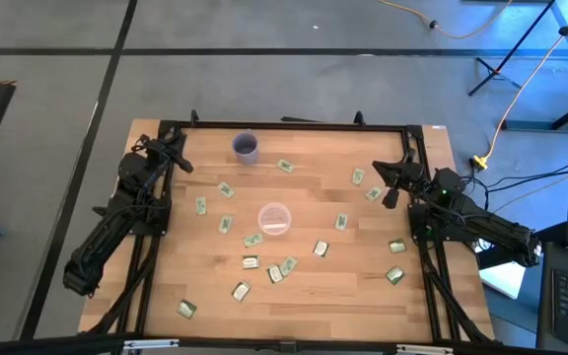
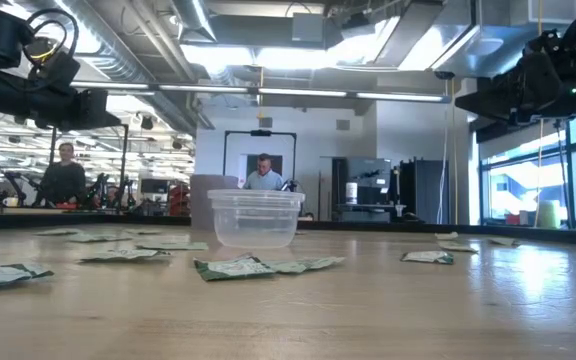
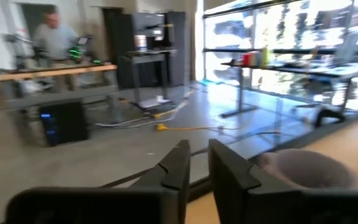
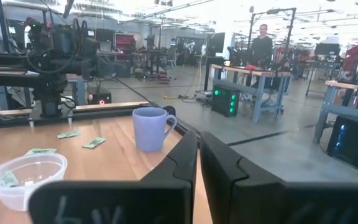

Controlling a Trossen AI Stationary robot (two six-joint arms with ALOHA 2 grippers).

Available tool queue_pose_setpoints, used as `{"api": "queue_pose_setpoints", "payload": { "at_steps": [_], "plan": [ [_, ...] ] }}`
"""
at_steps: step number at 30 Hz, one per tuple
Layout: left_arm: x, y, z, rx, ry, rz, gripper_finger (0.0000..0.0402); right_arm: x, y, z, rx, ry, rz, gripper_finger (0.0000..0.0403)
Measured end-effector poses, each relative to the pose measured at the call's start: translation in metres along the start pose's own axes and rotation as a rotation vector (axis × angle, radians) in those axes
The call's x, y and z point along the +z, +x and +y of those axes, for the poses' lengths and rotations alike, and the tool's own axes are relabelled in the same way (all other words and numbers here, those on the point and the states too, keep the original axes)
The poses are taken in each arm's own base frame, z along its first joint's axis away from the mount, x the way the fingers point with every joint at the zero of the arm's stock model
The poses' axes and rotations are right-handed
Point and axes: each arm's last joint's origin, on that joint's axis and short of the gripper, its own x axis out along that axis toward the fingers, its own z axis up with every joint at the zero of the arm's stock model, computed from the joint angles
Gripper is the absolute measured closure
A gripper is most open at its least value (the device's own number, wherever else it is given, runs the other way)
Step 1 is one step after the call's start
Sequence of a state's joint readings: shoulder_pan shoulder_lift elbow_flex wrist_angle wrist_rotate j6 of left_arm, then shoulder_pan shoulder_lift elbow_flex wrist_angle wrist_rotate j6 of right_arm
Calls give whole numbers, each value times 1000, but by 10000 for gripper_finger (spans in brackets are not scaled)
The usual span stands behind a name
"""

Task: Pick and place Stevia / Truvia into bins
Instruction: Put the stevia packet into the transparent container

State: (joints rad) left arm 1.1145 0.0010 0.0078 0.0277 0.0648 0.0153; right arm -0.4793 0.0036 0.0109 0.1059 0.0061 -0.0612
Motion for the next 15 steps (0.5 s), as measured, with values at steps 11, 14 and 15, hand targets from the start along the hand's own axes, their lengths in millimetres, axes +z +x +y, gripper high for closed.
{"api": "queue_pose_setpoints", "payload": {
  "at_steps": [11, 14, 15],
  "plan": [
    [2, 0, -3, -106, -90, -13, 224, -2, 0, 0, 0, 0, 16, 377],
    [3, -1, -6, -219, -159, -20, 216, -2, 0, 0, 0, 0, 15, 377],
    [5, -1, -8, -276, -175, -26, 216, -2, 0, 0, -1, 0, 15, 377]
  ]
}}
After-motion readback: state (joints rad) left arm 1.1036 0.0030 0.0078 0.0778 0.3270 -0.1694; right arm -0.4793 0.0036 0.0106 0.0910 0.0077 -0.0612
